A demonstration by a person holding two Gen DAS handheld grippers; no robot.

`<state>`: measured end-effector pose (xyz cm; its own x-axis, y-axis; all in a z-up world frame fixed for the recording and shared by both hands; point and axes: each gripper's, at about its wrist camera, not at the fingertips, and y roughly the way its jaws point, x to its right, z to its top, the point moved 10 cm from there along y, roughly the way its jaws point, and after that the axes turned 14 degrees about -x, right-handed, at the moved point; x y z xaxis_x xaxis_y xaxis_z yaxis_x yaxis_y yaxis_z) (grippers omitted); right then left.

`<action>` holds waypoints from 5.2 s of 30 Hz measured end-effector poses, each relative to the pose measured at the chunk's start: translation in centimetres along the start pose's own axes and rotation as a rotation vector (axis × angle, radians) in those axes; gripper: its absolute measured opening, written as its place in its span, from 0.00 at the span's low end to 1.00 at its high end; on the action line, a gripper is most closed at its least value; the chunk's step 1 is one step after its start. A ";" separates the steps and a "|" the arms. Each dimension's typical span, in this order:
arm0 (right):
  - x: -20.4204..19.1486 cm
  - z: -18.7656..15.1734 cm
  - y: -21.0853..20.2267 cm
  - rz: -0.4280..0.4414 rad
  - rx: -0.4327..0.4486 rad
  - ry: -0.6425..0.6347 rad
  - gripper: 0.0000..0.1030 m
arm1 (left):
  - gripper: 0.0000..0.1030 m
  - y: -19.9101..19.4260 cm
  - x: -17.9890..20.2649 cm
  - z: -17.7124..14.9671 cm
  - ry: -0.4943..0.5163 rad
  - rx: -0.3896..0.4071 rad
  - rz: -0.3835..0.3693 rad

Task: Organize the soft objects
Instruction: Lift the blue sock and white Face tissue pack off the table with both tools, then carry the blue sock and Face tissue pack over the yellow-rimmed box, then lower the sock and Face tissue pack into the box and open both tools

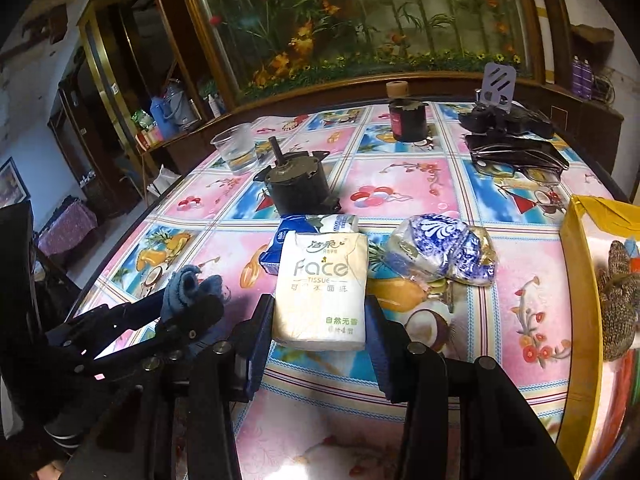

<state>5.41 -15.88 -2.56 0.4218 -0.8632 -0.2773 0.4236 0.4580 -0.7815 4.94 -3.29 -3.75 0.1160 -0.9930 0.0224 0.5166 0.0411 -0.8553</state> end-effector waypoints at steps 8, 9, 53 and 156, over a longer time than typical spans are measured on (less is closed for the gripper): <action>0.9 -0.2 -0.7 -0.003 0.014 0.028 0.46 | 0.43 -0.2 0.9 0.1 0.032 0.022 0.039; 0.9 -0.2 -0.7 -0.002 0.014 0.028 0.46 | 0.43 -0.2 0.9 0.1 0.033 0.023 0.042; 3.4 -0.5 -3.0 -0.023 0.090 0.111 0.46 | 0.43 -1.7 2.6 0.2 0.091 0.086 0.028; 26.3 -12.7 -22.4 -0.271 0.215 0.536 0.54 | 0.53 -3.6 31.0 -4.3 0.462 -0.143 -0.396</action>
<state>-3.22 -51.51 0.54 -0.1587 -0.9154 -0.3700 0.6338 0.1929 -0.7490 3.05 -34.73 -2.16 -0.4567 -0.8763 0.1532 0.3225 -0.3235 -0.8896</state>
